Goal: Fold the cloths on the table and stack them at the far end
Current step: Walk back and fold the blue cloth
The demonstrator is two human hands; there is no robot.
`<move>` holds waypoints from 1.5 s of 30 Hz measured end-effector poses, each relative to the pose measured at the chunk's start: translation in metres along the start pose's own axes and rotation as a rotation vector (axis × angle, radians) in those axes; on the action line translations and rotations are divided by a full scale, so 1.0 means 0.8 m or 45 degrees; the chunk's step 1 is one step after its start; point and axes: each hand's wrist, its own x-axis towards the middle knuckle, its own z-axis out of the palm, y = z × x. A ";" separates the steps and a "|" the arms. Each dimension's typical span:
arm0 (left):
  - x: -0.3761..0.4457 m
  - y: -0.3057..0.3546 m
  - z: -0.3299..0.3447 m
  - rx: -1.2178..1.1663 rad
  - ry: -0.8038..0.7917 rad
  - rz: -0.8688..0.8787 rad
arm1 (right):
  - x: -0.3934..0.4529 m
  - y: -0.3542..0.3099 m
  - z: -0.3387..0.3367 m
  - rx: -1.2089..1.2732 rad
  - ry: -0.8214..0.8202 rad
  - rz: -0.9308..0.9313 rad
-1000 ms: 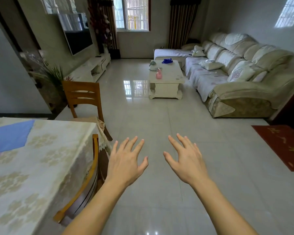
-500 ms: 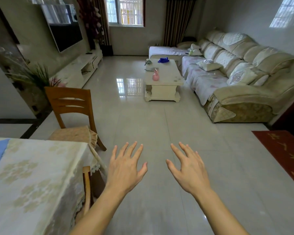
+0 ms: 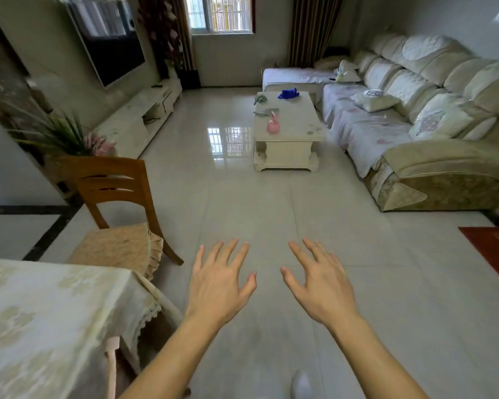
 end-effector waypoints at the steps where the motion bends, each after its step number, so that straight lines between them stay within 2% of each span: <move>1: 0.020 0.005 0.008 0.011 -0.005 -0.011 | 0.020 0.011 0.001 0.000 0.003 -0.004; 6: 0.129 0.045 0.050 0.013 -0.037 -0.065 | 0.119 0.076 -0.002 0.004 0.014 -0.014; 13: 0.243 0.086 0.081 0.008 -0.040 -0.176 | 0.240 0.148 -0.036 -0.017 -0.112 -0.101; 23: 0.320 0.072 0.091 0.065 -0.061 -0.282 | 0.346 0.159 -0.032 0.014 -0.114 -0.213; 34: 0.399 -0.009 0.123 0.064 -0.100 -0.374 | 0.465 0.114 0.014 -0.047 -0.206 -0.332; 45: 0.522 -0.196 0.131 0.055 -0.092 -0.493 | 0.664 -0.040 0.074 -0.127 -0.209 -0.471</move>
